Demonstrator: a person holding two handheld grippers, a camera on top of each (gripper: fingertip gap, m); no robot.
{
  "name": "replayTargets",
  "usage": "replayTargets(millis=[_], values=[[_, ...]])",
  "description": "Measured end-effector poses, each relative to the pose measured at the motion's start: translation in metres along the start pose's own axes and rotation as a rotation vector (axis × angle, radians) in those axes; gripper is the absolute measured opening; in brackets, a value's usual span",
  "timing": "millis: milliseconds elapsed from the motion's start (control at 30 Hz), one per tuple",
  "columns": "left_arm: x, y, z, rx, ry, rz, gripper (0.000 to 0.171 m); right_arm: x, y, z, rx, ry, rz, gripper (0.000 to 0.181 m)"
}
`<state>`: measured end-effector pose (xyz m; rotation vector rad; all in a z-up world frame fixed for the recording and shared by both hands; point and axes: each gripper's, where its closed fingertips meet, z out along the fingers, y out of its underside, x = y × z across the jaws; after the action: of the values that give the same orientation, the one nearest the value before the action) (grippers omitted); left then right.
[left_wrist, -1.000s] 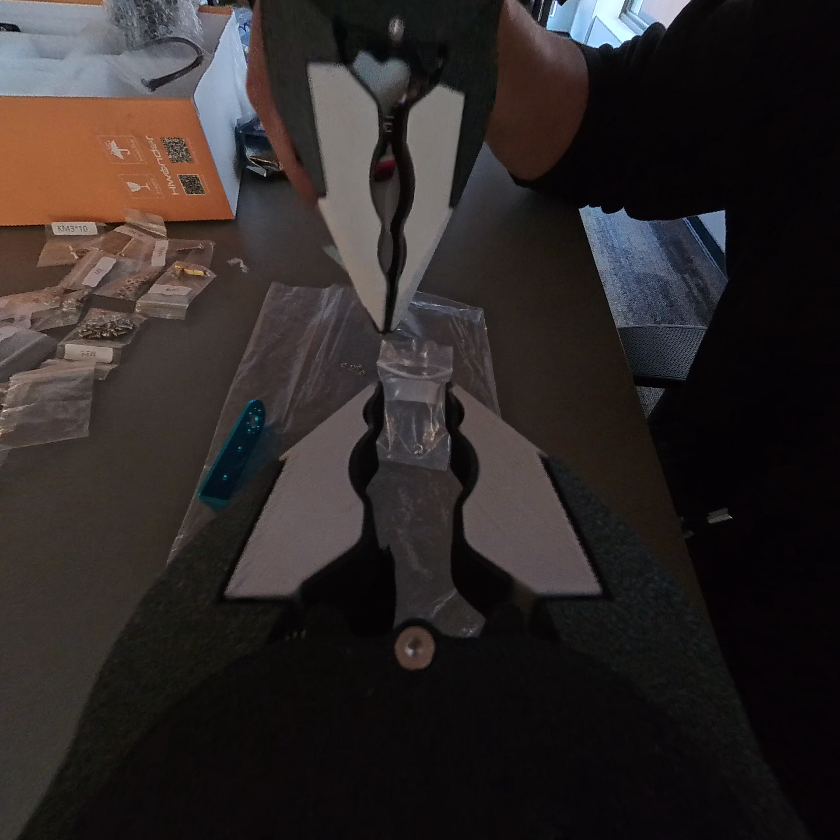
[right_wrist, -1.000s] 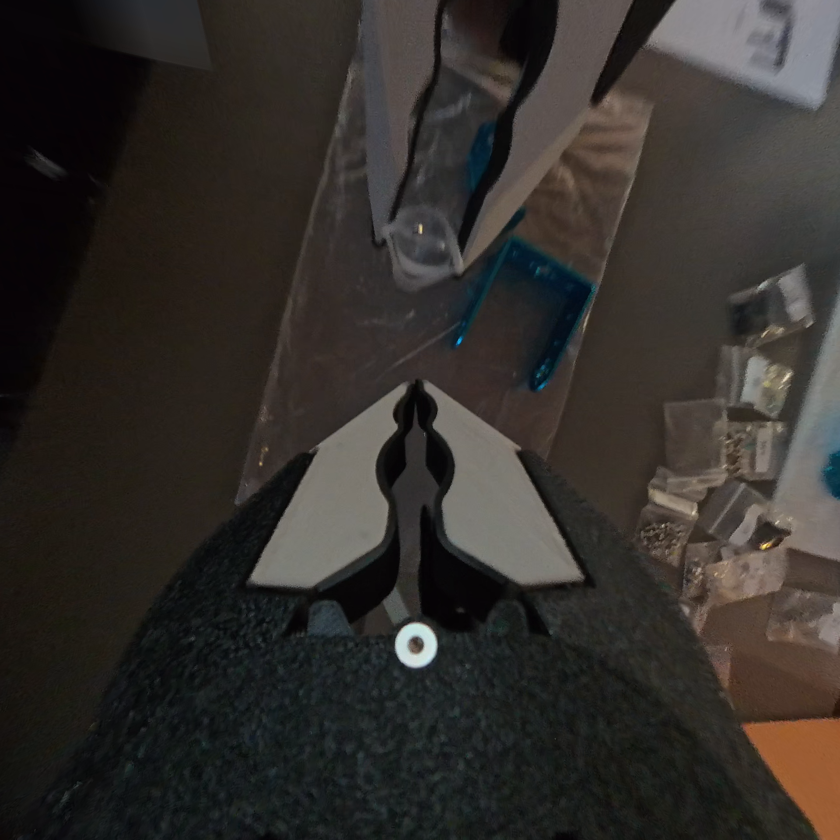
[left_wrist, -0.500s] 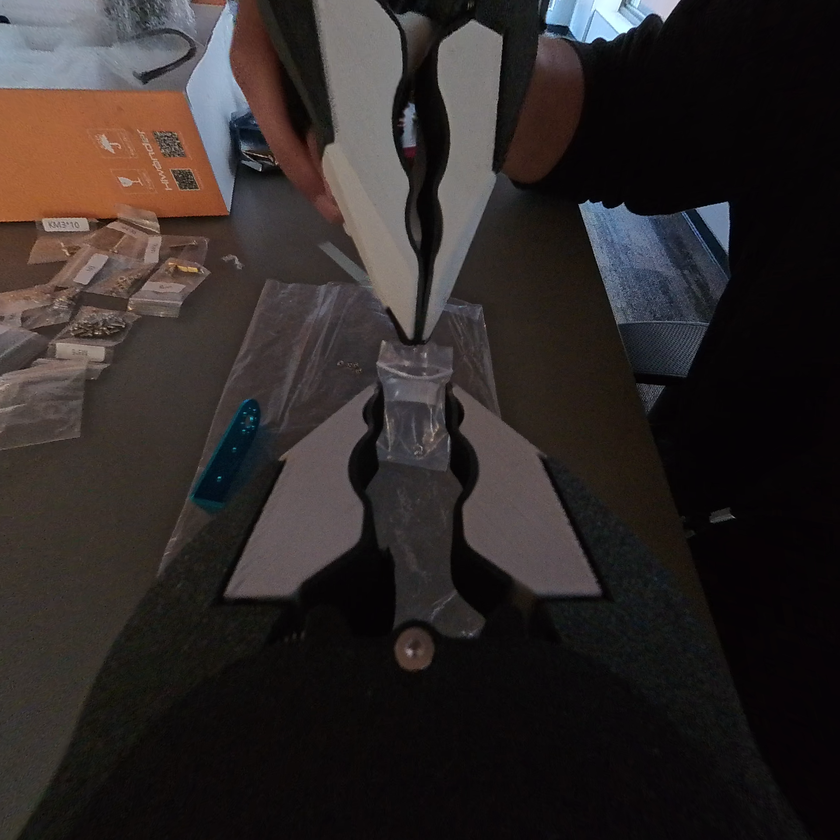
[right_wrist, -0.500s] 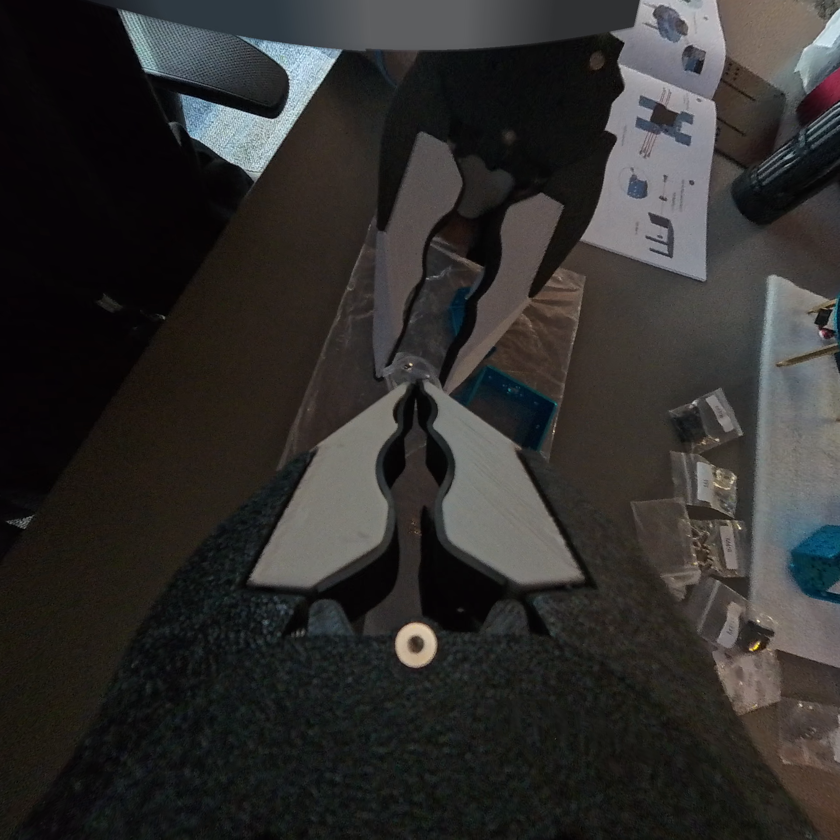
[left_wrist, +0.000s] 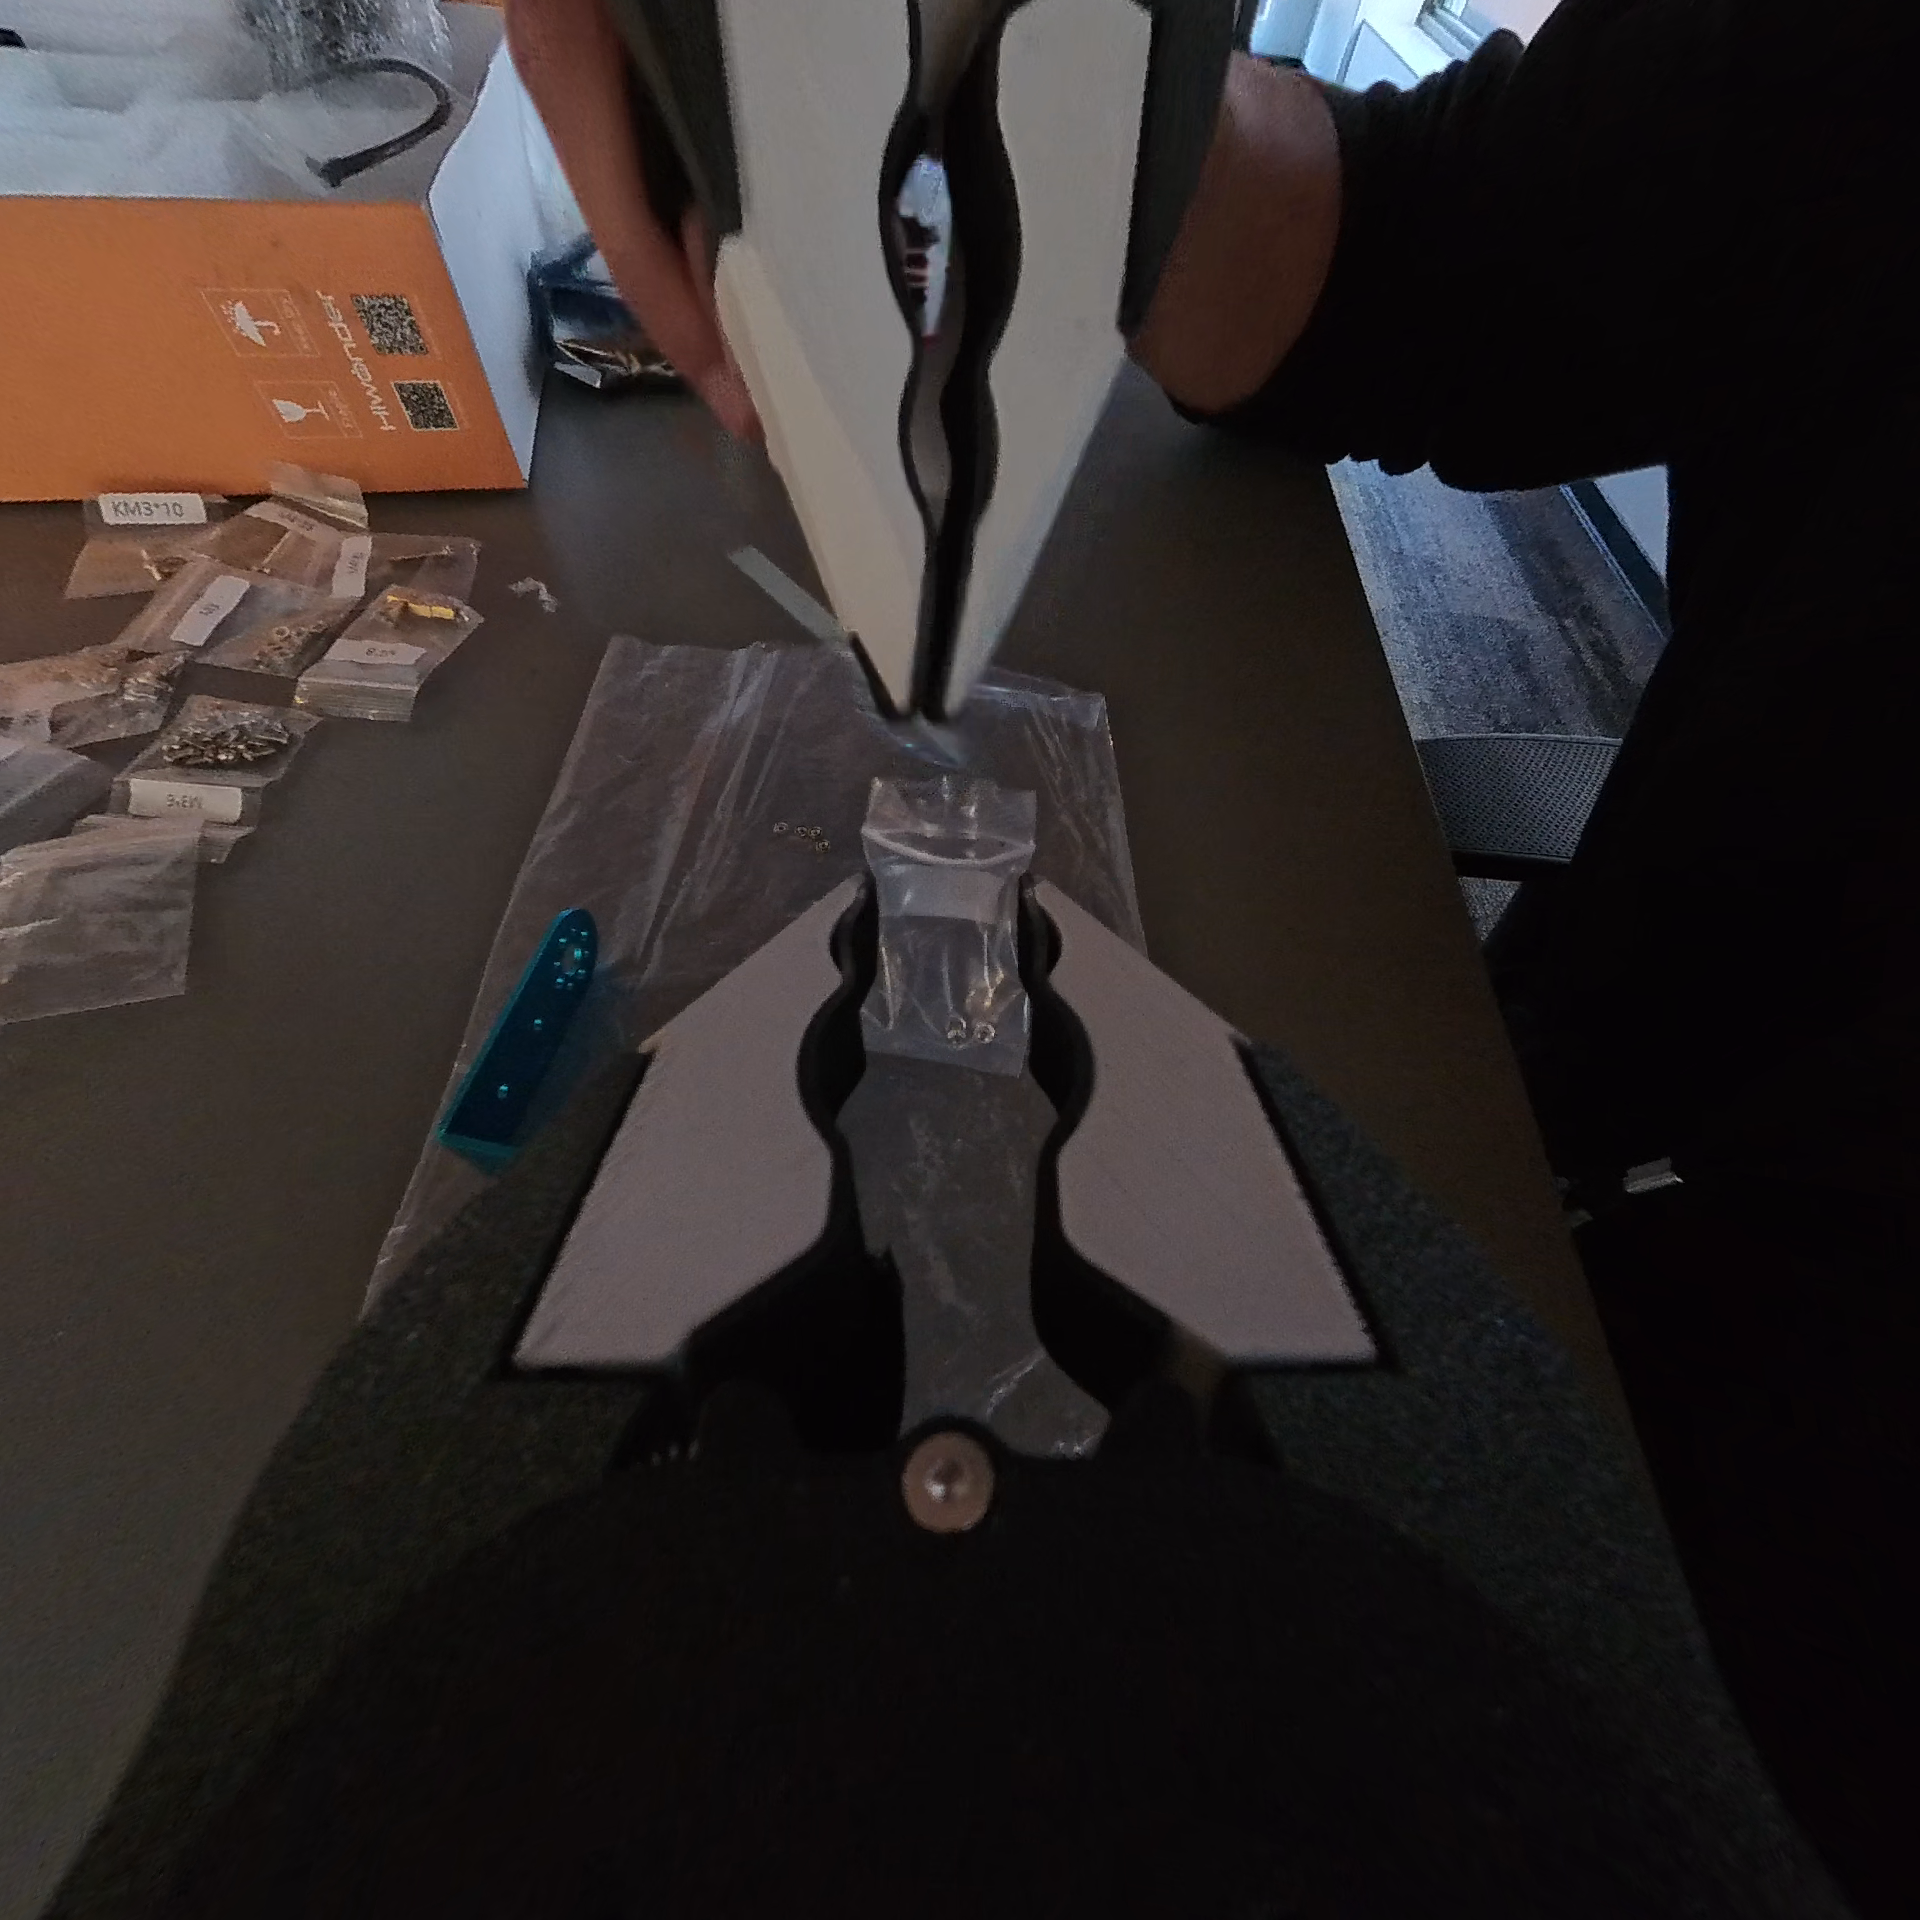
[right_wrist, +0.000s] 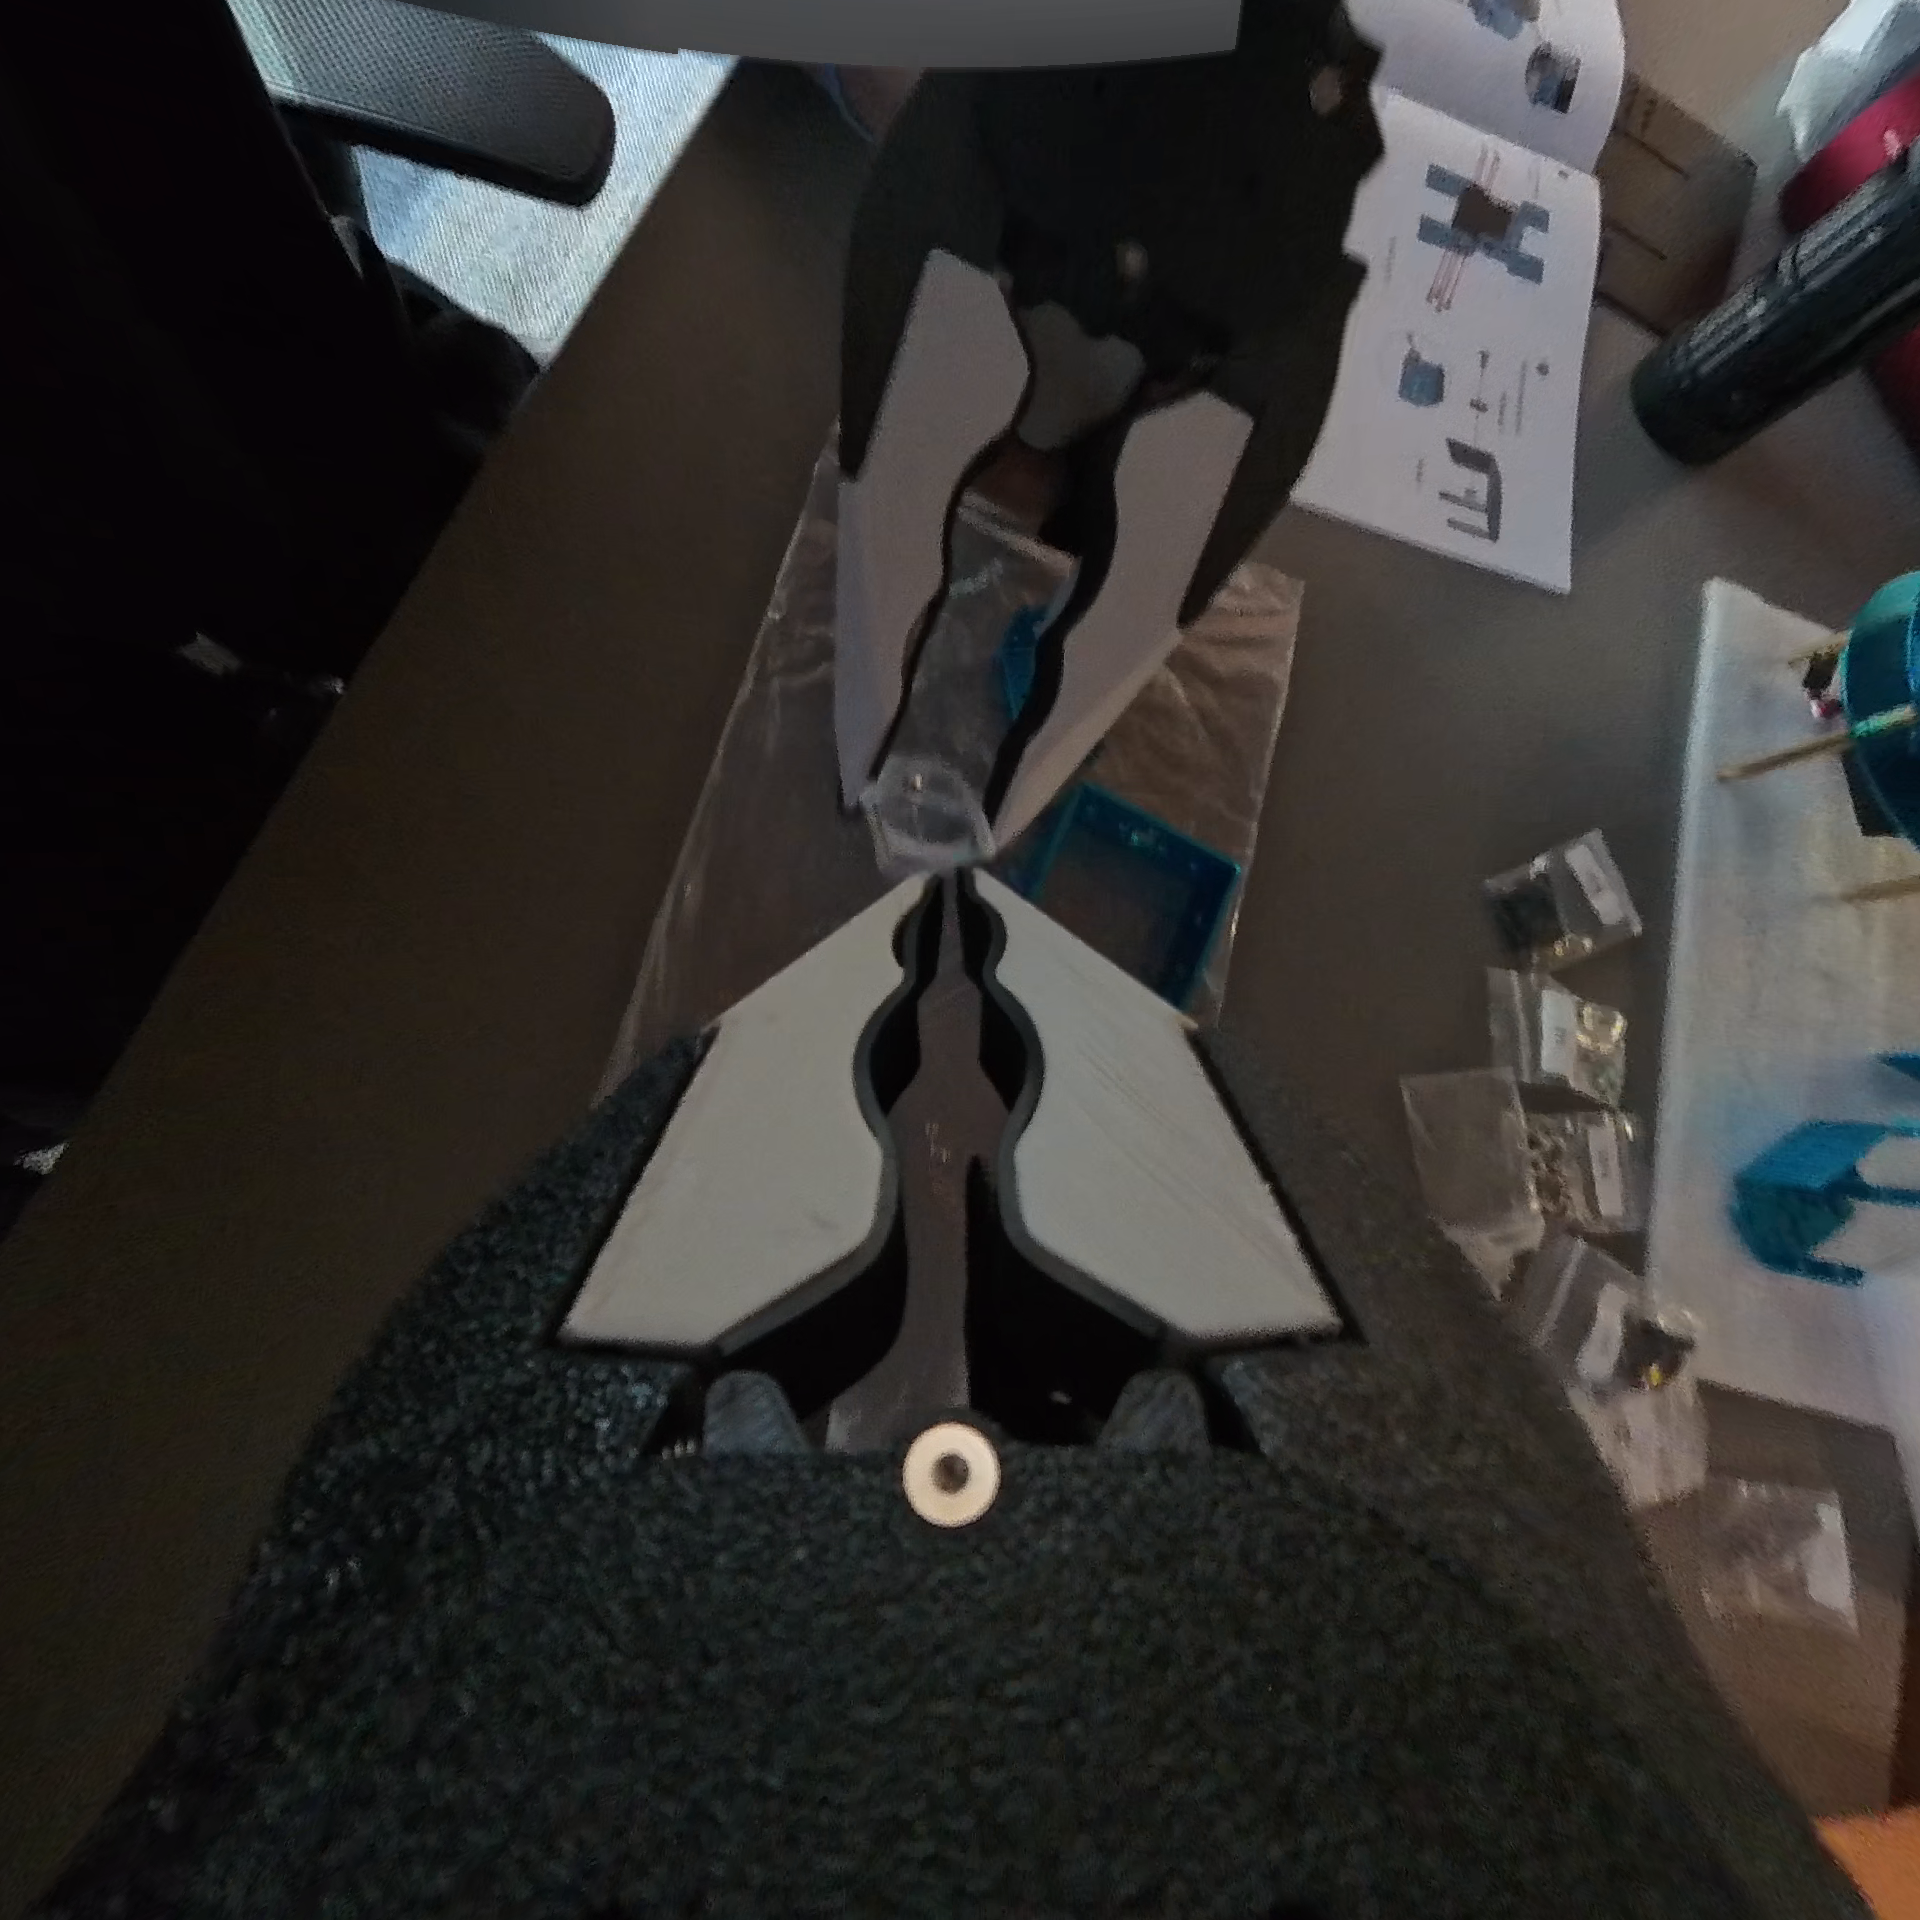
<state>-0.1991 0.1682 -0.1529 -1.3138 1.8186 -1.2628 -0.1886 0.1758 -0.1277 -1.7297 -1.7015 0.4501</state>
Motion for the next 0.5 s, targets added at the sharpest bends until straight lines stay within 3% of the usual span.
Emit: replayTargets(millis=[67,133,200,500], values=[[0.000,-0.001,-0.001,0.003,0.000,0.000,0.026,-0.010,0.021,-0.015,-0.095,-0.075,0.053,0.005],[0.000,-0.001,-0.001,0.004,-0.001,0.001,0.026,-0.027,0.061,-0.019,-0.288,-0.164,0.125,0.010],[0.000,-0.001,-0.001,0.003,0.000,-0.001,0.026,-0.025,0.089,-0.010,-0.415,-0.135,0.119,0.007],[0.001,0.000,0.000,-0.001,-0.001,0.005,0.026,-0.027,0.103,0.018,-0.497,-0.165,0.108,0.007]])
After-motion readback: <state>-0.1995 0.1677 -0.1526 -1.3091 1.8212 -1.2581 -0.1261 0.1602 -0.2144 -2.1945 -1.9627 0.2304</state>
